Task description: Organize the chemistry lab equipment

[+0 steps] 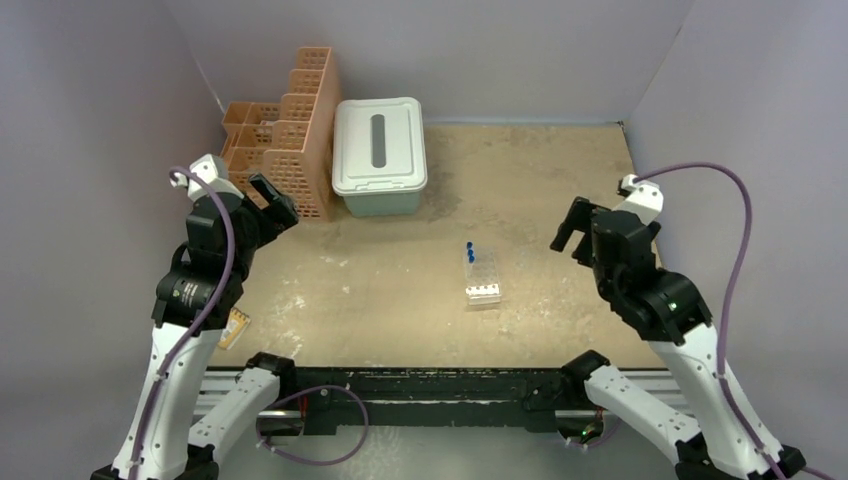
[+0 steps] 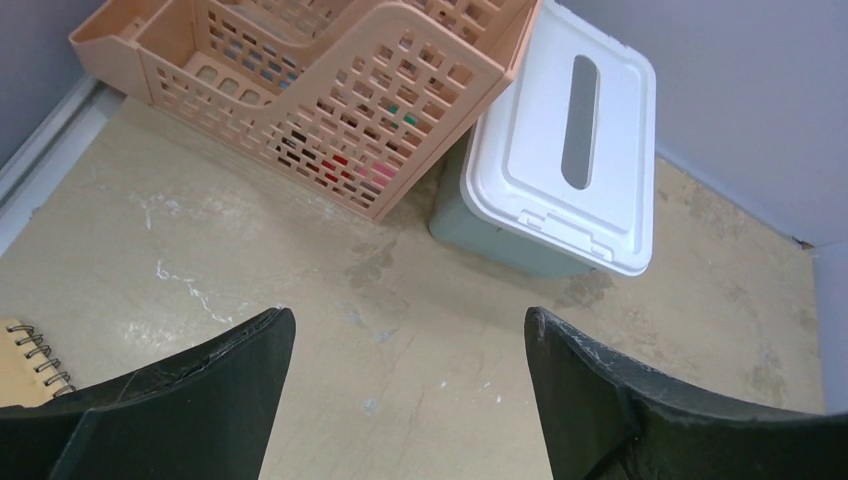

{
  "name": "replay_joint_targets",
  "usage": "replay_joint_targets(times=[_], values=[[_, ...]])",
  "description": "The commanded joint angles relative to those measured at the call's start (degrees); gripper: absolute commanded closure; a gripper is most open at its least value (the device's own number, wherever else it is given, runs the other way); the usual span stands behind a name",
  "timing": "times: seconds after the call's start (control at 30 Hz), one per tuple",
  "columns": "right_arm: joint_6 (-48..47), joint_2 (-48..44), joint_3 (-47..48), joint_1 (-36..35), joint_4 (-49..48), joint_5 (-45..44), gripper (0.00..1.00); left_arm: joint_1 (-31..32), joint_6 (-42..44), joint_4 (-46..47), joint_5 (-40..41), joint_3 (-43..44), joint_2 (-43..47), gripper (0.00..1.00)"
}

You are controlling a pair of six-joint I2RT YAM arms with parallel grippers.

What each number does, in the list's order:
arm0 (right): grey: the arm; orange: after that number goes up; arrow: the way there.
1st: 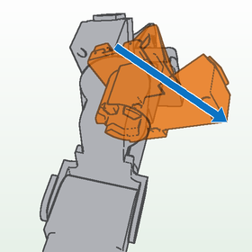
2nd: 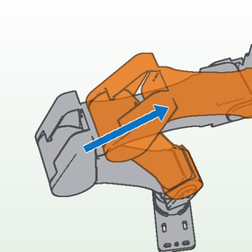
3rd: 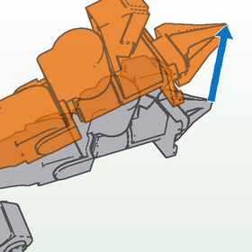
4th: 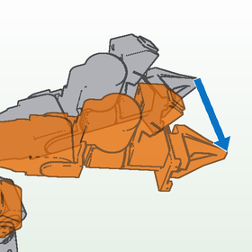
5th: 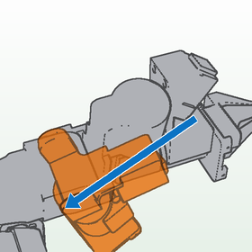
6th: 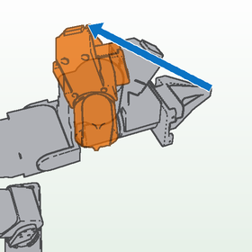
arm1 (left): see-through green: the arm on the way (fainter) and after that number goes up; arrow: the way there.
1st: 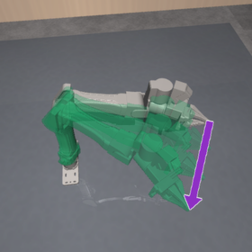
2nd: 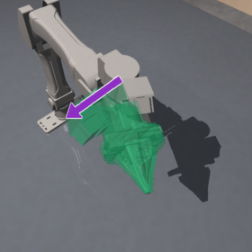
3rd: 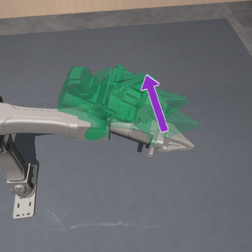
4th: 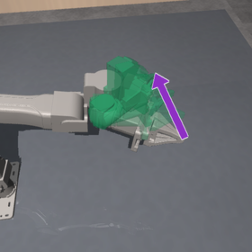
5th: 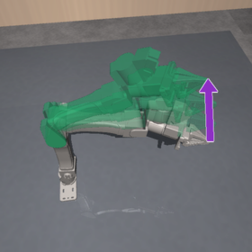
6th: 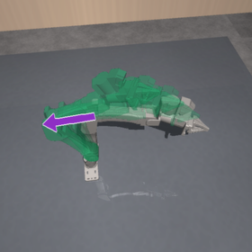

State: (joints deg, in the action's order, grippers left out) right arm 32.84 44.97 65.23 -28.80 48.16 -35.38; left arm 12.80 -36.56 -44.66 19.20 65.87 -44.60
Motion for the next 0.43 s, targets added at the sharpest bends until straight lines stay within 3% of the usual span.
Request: replay_joint_targets(times=[0.0, 0.13, 0.4], values=[[-9.17, -3.29, 5.47, 0.2, -2.06, -8.7, 0.01, -0.32, 2.82, 1.36, 4.48, 3.48, 2.22, 0.15], [-10.67, -2.96, 7.98, 0.21, -3.04, -10.98, 0.01, -0.32, 2.85, 1.55, 5.89, 3.42, 3.44, 0.15], [-11.08, -2.97, 7.19, 0.23, -4.9, -6.35, 0.01, -0.31, 2.95, 3.08, 9.69, 2.26, 4.02, 0.14]])
